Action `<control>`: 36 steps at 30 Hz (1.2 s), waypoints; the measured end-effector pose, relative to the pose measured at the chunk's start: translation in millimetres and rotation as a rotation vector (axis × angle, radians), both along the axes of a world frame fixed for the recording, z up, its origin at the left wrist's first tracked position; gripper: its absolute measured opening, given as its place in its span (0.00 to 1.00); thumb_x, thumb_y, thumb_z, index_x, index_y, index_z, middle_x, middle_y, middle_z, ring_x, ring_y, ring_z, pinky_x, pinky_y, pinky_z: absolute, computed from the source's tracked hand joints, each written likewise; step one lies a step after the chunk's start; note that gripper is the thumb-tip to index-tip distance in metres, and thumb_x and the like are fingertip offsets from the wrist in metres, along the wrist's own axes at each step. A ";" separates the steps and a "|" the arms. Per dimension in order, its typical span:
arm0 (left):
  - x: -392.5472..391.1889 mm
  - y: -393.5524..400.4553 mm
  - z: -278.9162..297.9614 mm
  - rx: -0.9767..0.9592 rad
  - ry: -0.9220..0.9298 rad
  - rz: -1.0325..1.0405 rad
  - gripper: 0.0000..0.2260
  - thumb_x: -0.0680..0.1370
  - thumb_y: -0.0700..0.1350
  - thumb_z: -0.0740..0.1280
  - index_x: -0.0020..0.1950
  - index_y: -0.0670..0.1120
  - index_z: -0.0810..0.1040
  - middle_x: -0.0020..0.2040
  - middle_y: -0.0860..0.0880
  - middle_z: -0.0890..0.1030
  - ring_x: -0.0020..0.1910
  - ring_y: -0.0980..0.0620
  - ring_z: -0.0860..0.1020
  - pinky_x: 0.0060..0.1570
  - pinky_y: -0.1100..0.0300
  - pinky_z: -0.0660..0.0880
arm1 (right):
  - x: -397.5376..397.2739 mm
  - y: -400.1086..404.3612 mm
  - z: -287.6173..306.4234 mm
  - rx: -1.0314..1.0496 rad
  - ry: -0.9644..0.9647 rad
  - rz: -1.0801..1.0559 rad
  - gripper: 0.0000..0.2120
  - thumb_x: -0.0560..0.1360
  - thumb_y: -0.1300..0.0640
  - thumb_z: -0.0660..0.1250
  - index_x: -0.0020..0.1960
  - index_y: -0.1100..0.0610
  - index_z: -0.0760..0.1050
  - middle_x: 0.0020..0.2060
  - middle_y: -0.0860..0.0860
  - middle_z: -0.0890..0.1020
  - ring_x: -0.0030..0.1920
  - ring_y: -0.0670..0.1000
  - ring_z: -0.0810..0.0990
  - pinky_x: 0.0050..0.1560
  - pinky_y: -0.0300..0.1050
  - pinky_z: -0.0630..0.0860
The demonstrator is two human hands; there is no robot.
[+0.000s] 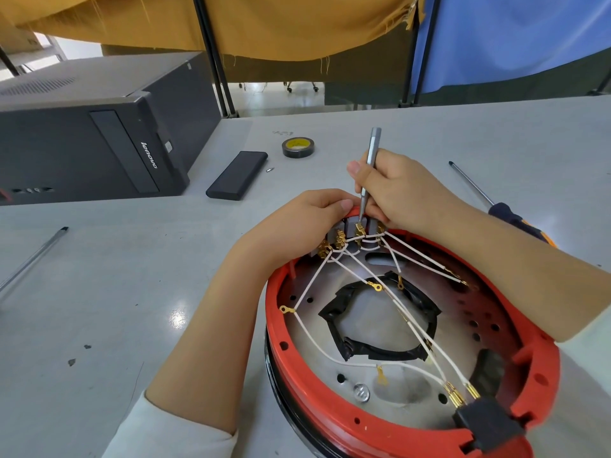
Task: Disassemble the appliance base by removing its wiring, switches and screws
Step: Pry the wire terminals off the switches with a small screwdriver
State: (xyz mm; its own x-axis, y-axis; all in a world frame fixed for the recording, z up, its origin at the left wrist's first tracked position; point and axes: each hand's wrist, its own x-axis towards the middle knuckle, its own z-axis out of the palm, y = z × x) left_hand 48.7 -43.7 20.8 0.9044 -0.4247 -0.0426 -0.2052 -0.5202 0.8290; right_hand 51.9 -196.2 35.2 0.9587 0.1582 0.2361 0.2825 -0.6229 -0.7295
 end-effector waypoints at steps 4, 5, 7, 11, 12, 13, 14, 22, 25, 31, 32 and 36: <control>0.3 -0.2 0.1 0.000 0.007 0.000 0.13 0.82 0.48 0.55 0.57 0.56 0.78 0.56 0.42 0.80 0.58 0.38 0.76 0.60 0.42 0.72 | 2.1 2.4 2.5 -0.032 0.050 -0.017 0.15 0.82 0.49 0.54 0.38 0.52 0.68 0.25 0.47 0.70 0.19 0.36 0.70 0.30 0.38 0.62; 0.5 -0.4 -0.1 -0.001 0.010 0.002 0.13 0.82 0.47 0.55 0.58 0.55 0.78 0.56 0.43 0.80 0.58 0.39 0.76 0.60 0.42 0.72 | 4.4 3.3 2.5 -0.033 0.074 -0.024 0.15 0.82 0.49 0.54 0.38 0.53 0.68 0.25 0.47 0.70 0.18 0.37 0.69 0.29 0.38 0.61; 0.5 -0.8 -0.1 -0.003 0.011 0.006 0.13 0.83 0.47 0.55 0.59 0.54 0.78 0.55 0.46 0.81 0.57 0.40 0.77 0.61 0.42 0.72 | 9.3 4.9 3.1 -0.040 0.127 -0.036 0.16 0.81 0.49 0.55 0.38 0.54 0.69 0.23 0.48 0.70 0.16 0.39 0.68 0.27 0.39 0.61; 0.8 -1.5 -0.3 -0.010 0.012 0.020 0.13 0.82 0.46 0.55 0.60 0.52 0.78 0.55 0.51 0.82 0.57 0.47 0.78 0.62 0.46 0.71 | 18.2 6.8 4.7 -0.040 0.216 -0.040 0.16 0.81 0.49 0.55 0.40 0.58 0.70 0.17 0.47 0.68 0.14 0.42 0.64 0.17 0.35 0.61; 1.0 -1.6 -0.6 -0.009 0.009 0.023 0.13 0.82 0.46 0.56 0.60 0.53 0.78 0.55 0.52 0.82 0.57 0.49 0.78 0.63 0.48 0.71 | 19.4 7.0 5.2 -0.046 0.220 -0.039 0.16 0.81 0.49 0.55 0.41 0.59 0.70 0.18 0.49 0.68 0.14 0.43 0.64 0.16 0.34 0.60; 1.4 -1.7 -0.9 -0.006 0.008 0.026 0.13 0.82 0.47 0.56 0.60 0.53 0.78 0.55 0.52 0.82 0.57 0.50 0.78 0.63 0.48 0.70 | 19.5 6.5 5.2 -0.046 0.216 -0.037 0.16 0.81 0.49 0.55 0.41 0.59 0.70 0.20 0.49 0.69 0.15 0.43 0.64 0.16 0.34 0.60; 1.7 -1.5 -1.2 -0.003 0.009 0.027 0.13 0.82 0.47 0.56 0.60 0.54 0.78 0.55 0.52 0.82 0.57 0.49 0.78 0.63 0.47 0.71 | 18.2 5.3 4.4 -0.031 0.209 -0.029 0.16 0.81 0.49 0.55 0.41 0.59 0.70 0.19 0.49 0.69 0.15 0.42 0.64 0.16 0.34 0.60; 0.6 -0.5 -0.6 -0.022 0.006 0.014 0.12 0.82 0.48 0.56 0.55 0.56 0.79 0.53 0.49 0.83 0.56 0.43 0.78 0.62 0.44 0.71 | 0.6 -2.9 0.2 0.075 0.005 0.082 0.13 0.82 0.49 0.54 0.40 0.52 0.67 0.18 0.39 0.72 0.19 0.40 0.71 0.23 0.29 0.65; 0.7 -0.4 -0.5 -0.025 -0.002 0.015 0.13 0.82 0.47 0.56 0.58 0.54 0.79 0.55 0.51 0.82 0.58 0.50 0.77 0.64 0.49 0.69 | -0.3 -0.8 0.0 0.029 0.000 0.092 0.13 0.81 0.49 0.54 0.40 0.52 0.67 0.18 0.37 0.72 0.21 0.38 0.72 0.25 0.30 0.66; -0.6 -1.2 1.3 -0.032 0.006 0.011 0.13 0.82 0.47 0.56 0.61 0.52 0.78 0.56 0.54 0.81 0.58 0.57 0.77 0.65 0.55 0.68 | 5.9 1.1 2.8 0.023 0.055 0.045 0.15 0.81 0.50 0.55 0.38 0.53 0.68 0.24 0.46 0.69 0.18 0.38 0.69 0.19 0.28 0.62; -0.8 -1.3 1.4 -0.036 0.008 0.012 0.13 0.82 0.46 0.56 0.61 0.51 0.78 0.56 0.54 0.81 0.58 0.57 0.77 0.65 0.55 0.68 | 7.2 2.3 4.2 0.002 0.072 0.042 0.15 0.81 0.49 0.55 0.38 0.54 0.69 0.24 0.46 0.69 0.18 0.38 0.69 0.20 0.29 0.62; -0.4 -2.2 0.9 -0.058 0.004 0.053 0.11 0.82 0.44 0.57 0.57 0.51 0.79 0.56 0.52 0.81 0.58 0.55 0.77 0.65 0.54 0.69 | 6.8 10.5 1.1 -0.349 -0.016 -0.016 0.18 0.81 0.47 0.54 0.35 0.53 0.67 0.28 0.48 0.73 0.29 0.44 0.72 0.30 0.42 0.62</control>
State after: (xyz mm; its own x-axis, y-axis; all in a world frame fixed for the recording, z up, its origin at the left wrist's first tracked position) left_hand 48.3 -45.9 21.8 0.9254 -0.3784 -0.0231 -0.1753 -0.4813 0.8589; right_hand 58.7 -185.8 36.3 0.9583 0.2173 0.1856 0.2806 -0.8385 -0.4671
